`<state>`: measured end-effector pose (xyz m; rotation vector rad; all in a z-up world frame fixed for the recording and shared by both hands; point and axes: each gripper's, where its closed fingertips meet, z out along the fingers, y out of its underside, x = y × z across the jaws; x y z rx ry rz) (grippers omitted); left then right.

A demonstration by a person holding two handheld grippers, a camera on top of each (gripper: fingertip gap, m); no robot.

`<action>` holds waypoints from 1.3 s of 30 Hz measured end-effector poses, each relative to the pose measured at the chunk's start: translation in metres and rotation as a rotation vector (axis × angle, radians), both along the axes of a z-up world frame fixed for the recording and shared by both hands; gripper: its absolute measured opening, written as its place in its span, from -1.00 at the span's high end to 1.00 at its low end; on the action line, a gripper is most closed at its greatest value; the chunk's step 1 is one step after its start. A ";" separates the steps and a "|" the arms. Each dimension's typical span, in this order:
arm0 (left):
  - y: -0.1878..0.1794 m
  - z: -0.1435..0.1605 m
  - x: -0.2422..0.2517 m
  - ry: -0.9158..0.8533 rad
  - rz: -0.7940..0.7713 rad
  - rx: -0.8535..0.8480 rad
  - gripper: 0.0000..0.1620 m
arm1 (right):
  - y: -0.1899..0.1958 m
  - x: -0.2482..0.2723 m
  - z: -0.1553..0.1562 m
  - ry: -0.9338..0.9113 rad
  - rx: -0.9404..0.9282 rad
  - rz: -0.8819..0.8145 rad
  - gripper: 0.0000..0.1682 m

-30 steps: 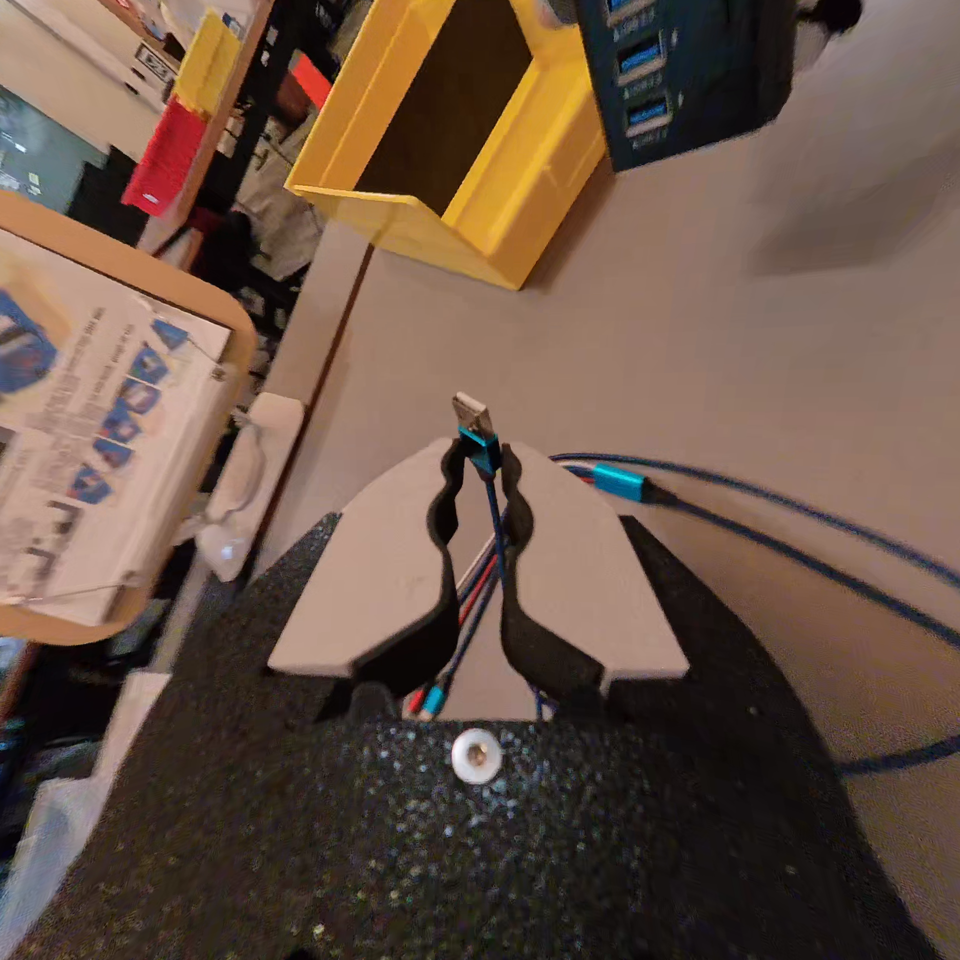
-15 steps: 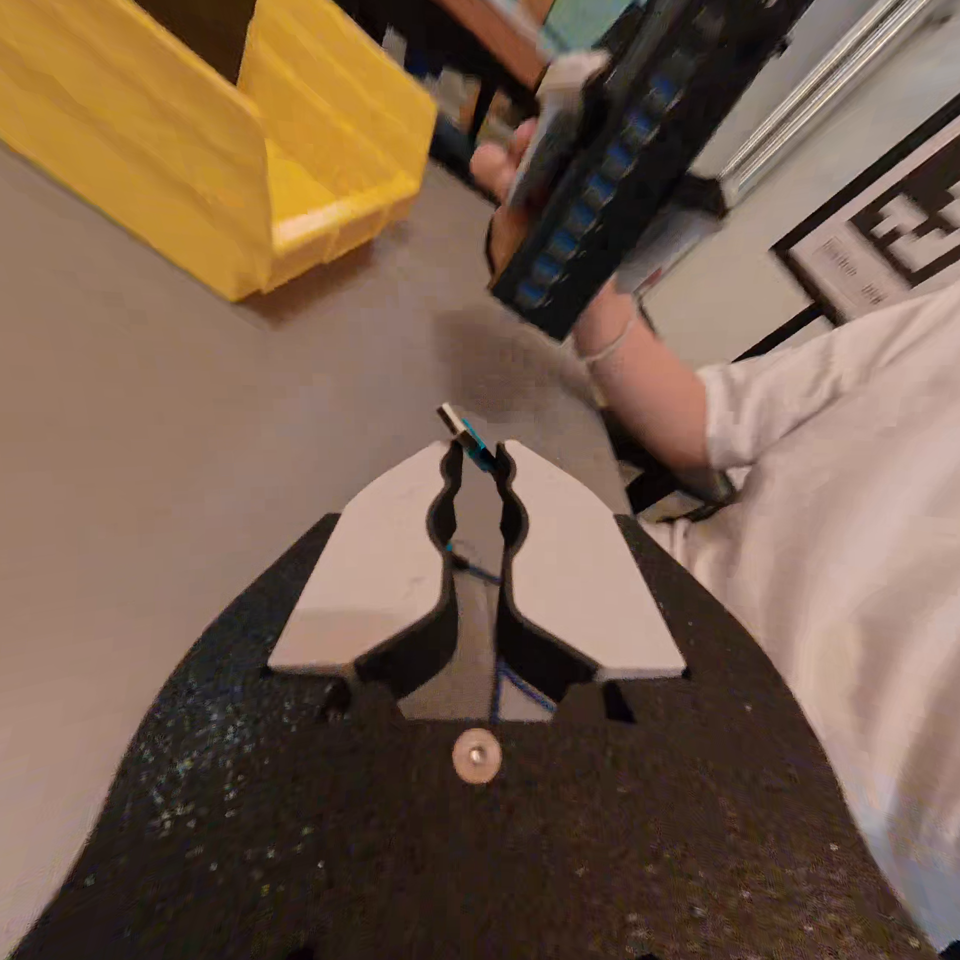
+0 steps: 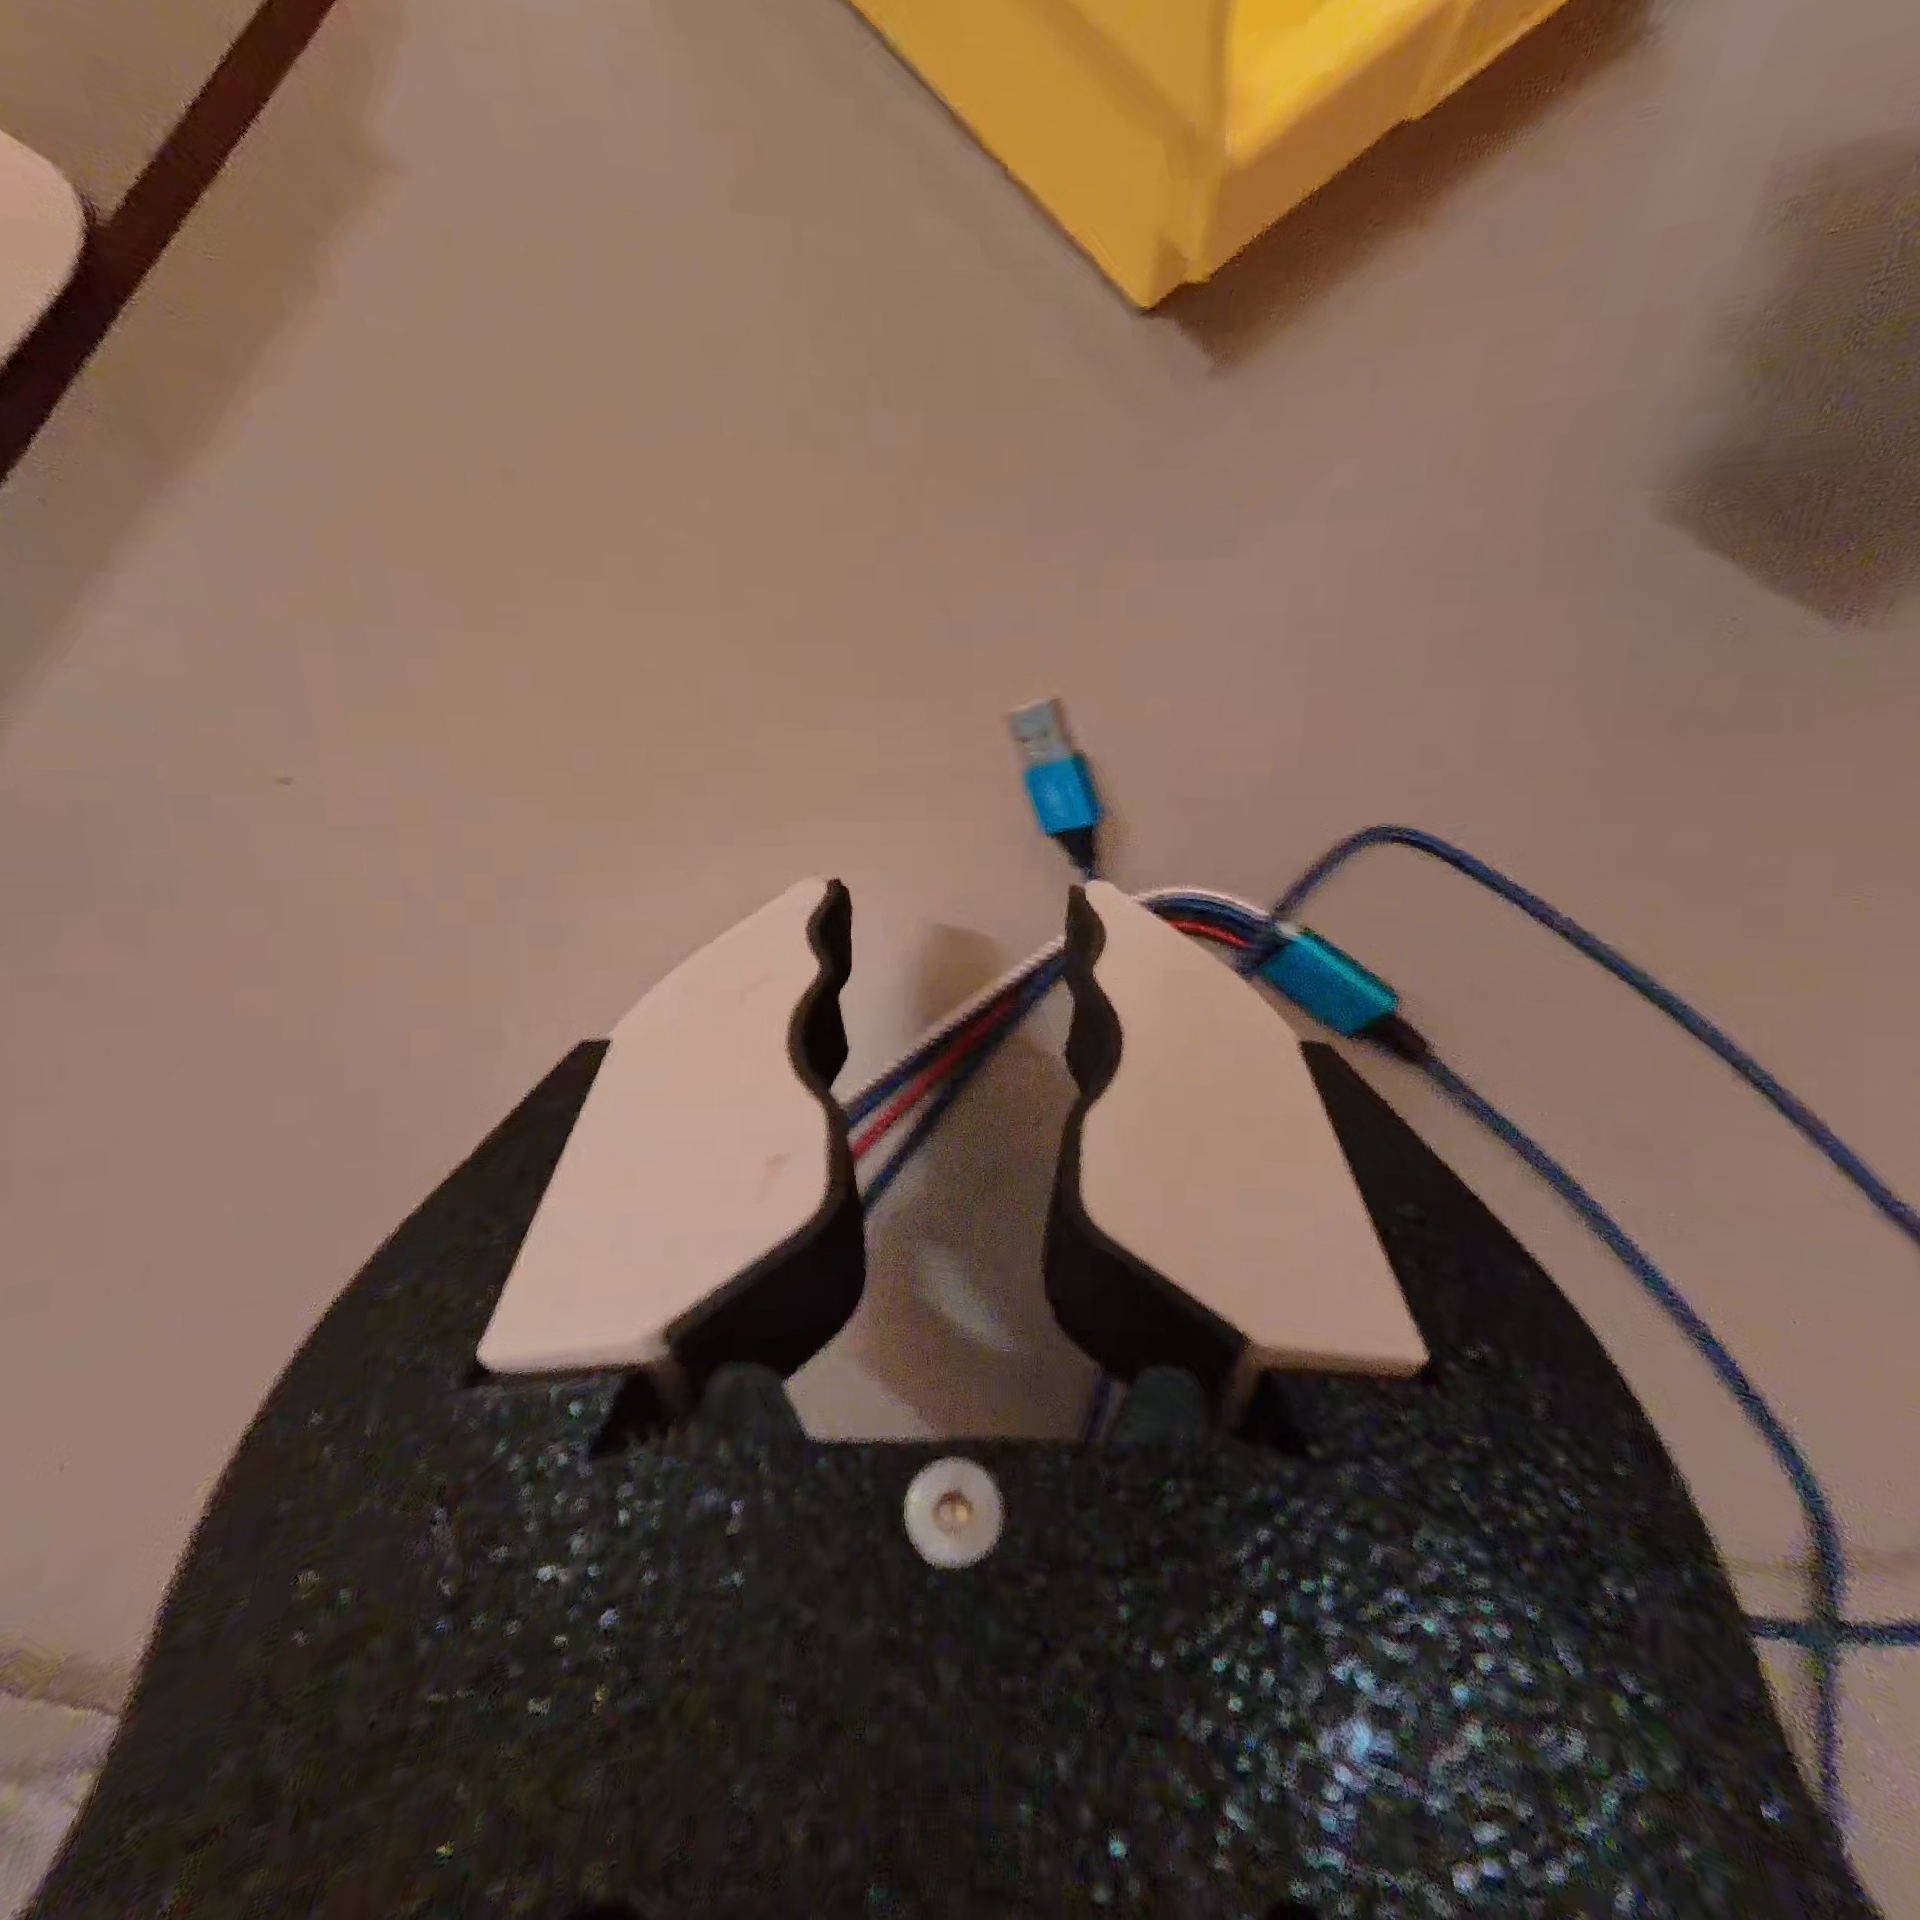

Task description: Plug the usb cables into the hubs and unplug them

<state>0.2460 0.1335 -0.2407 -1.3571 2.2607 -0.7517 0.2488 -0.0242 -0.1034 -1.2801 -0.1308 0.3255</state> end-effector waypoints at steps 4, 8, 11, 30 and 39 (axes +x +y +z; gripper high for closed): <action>-0.043 -0.008 -0.056 0.140 -0.050 -0.061 0.46 | 0.000 0.001 -0.002 -0.004 -0.009 -0.004 0.13; -0.070 -0.014 -0.092 0.118 -0.058 -0.105 0.43 | 0.000 0.002 -0.004 -0.013 -0.023 -0.013 0.13; -0.059 -0.023 -0.090 0.057 0.032 0.009 0.49 | 0.001 0.002 -0.005 -0.012 -0.025 -0.015 0.13; -0.073 -0.025 -0.049 0.264 -0.022 -0.470 0.97 | 0.000 0.001 -0.004 -0.039 -0.039 -0.024 0.13; -0.040 -0.037 -0.090 0.646 -0.142 -0.493 0.93 | 0.001 -0.001 -0.004 -0.046 -0.044 -0.019 0.12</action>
